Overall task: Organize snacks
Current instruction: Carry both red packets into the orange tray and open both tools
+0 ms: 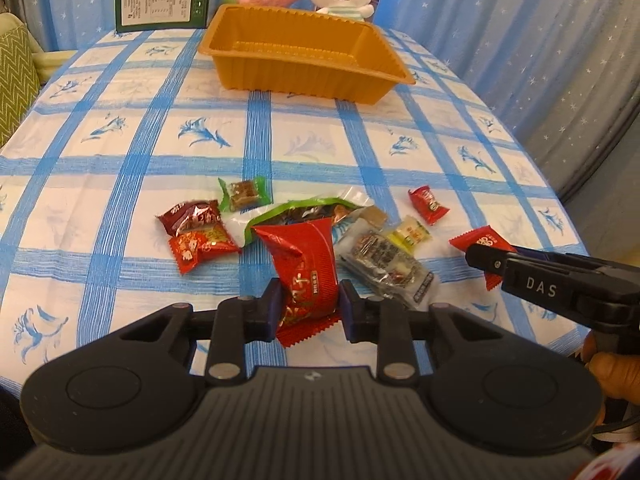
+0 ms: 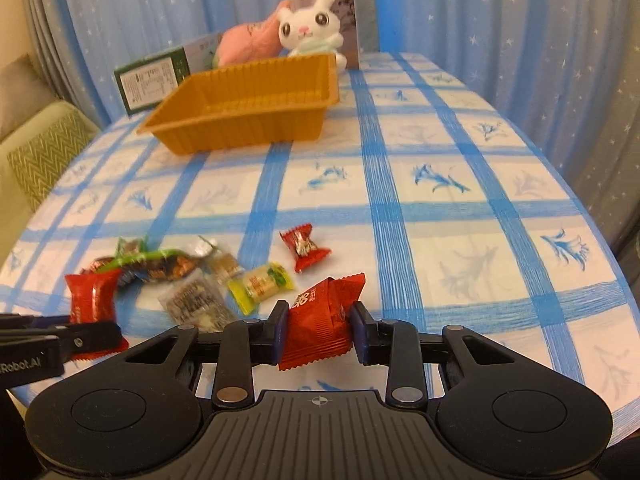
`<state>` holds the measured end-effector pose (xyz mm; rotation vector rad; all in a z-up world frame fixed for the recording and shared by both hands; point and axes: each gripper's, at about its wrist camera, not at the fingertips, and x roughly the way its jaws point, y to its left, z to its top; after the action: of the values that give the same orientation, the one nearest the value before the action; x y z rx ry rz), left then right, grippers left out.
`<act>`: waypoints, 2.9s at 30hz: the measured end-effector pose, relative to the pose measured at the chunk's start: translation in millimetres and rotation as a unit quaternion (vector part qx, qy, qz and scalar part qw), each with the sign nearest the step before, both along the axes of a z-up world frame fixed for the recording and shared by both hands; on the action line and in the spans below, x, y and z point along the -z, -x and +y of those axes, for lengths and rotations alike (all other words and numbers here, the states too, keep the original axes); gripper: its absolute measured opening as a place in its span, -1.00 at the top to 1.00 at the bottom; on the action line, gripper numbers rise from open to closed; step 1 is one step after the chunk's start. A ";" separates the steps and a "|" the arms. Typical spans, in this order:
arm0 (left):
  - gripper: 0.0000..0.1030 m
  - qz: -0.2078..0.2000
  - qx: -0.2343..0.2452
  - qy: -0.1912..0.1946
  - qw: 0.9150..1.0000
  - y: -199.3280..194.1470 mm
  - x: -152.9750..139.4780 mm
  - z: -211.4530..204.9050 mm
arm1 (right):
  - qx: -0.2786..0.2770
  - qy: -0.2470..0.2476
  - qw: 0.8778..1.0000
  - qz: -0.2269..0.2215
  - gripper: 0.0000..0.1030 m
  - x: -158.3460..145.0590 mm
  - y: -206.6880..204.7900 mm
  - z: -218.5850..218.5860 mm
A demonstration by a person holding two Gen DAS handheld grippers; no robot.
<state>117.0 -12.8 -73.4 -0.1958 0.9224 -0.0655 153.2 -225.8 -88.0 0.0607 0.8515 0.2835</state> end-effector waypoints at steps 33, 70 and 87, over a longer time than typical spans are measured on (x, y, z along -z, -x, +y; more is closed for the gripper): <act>0.49 -0.110 0.015 -0.011 0.994 -185.6 -49.4 49.9 | -0.015 -0.063 0.990 -0.124 0.36 -59.6 -176.8 43.6; -0.09 -0.118 -0.009 0.015 0.993 -251.7 -11.7 89.2 | 0.009 -0.119 0.990 -0.074 0.36 -22.5 -263.1 68.7; -0.33 -0.123 0.005 0.010 0.992 -245.2 -13.2 83.6 | 0.057 -0.151 0.984 -0.078 -0.25 -26.0 -264.2 43.0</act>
<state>362.2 70.8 -60.2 -0.1980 0.6765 -0.1055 417.4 -182.8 -62.0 0.3647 0.6423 0.3035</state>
